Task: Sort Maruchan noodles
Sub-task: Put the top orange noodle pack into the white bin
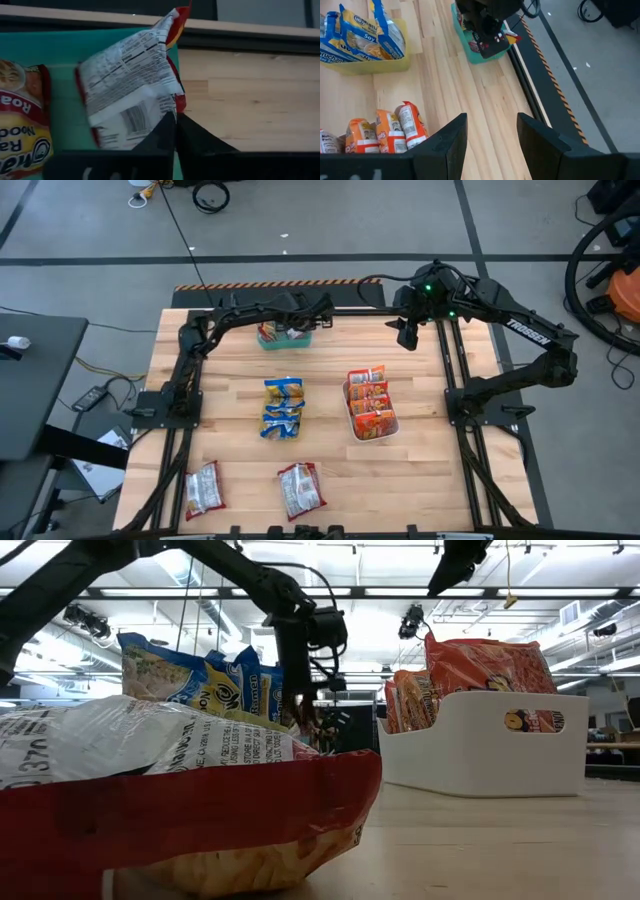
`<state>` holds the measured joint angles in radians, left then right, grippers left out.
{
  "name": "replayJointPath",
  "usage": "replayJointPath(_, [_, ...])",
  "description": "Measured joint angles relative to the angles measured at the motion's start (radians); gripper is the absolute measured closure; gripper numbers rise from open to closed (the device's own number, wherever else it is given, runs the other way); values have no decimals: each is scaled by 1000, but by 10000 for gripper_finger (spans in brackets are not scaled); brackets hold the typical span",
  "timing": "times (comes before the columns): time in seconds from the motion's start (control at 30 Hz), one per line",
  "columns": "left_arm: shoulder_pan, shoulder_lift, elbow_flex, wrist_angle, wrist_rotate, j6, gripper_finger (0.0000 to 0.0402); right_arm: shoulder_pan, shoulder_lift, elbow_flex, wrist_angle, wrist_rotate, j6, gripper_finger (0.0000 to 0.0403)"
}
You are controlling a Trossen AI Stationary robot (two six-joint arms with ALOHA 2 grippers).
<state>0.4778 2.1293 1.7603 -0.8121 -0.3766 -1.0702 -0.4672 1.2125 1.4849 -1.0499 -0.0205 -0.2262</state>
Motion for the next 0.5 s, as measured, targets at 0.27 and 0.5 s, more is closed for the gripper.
replayJointPath(0.27, [9, -50, 0, 37, 4, 33, 394, -1, 0, 0, 9, -6, -12, 226])
replayJointPath(0.5, [5, -50, 0, 101, 37, 43, 395, -1, 0, 0, 8, -9, -12, 226])
